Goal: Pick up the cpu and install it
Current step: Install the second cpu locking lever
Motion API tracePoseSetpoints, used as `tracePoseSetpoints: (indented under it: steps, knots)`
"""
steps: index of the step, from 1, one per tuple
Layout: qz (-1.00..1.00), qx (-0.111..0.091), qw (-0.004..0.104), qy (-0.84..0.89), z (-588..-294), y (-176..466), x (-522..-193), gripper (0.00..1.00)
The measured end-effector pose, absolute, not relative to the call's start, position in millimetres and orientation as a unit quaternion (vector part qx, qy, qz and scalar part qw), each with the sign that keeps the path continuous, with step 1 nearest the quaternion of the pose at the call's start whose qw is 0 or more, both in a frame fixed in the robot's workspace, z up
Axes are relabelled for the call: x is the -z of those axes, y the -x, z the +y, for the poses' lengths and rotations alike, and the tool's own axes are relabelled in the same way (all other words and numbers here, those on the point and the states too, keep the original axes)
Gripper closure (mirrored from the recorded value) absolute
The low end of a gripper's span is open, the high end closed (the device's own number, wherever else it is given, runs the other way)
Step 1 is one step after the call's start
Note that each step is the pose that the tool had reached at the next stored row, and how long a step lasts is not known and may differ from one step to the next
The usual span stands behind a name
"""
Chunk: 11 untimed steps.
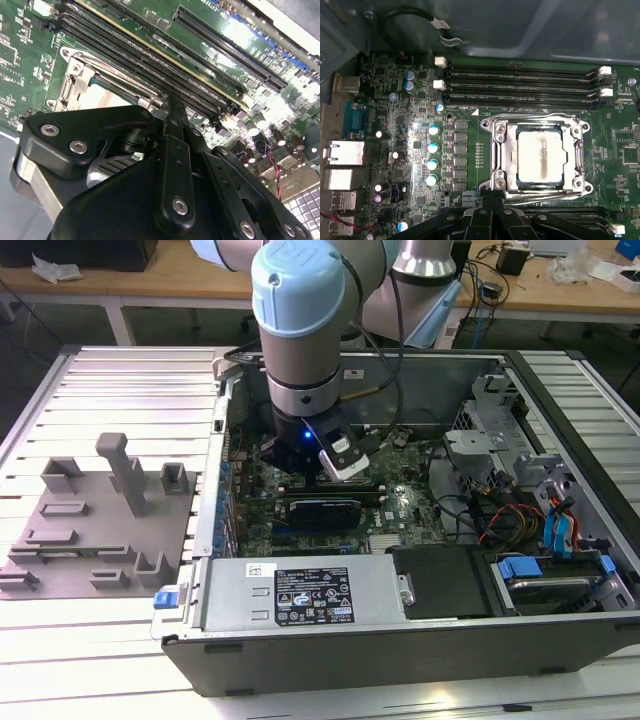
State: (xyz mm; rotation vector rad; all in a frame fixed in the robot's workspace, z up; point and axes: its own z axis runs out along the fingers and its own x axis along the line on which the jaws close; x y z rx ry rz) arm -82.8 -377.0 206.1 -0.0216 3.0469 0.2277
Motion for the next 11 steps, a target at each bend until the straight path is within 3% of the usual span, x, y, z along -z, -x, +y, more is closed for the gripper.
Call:
tracePoseSetpoints:
  steps: [11]
  knots:
    - [0.996,-0.081,0.044,-0.002,-381.5,83.6,-203.8,0.89]
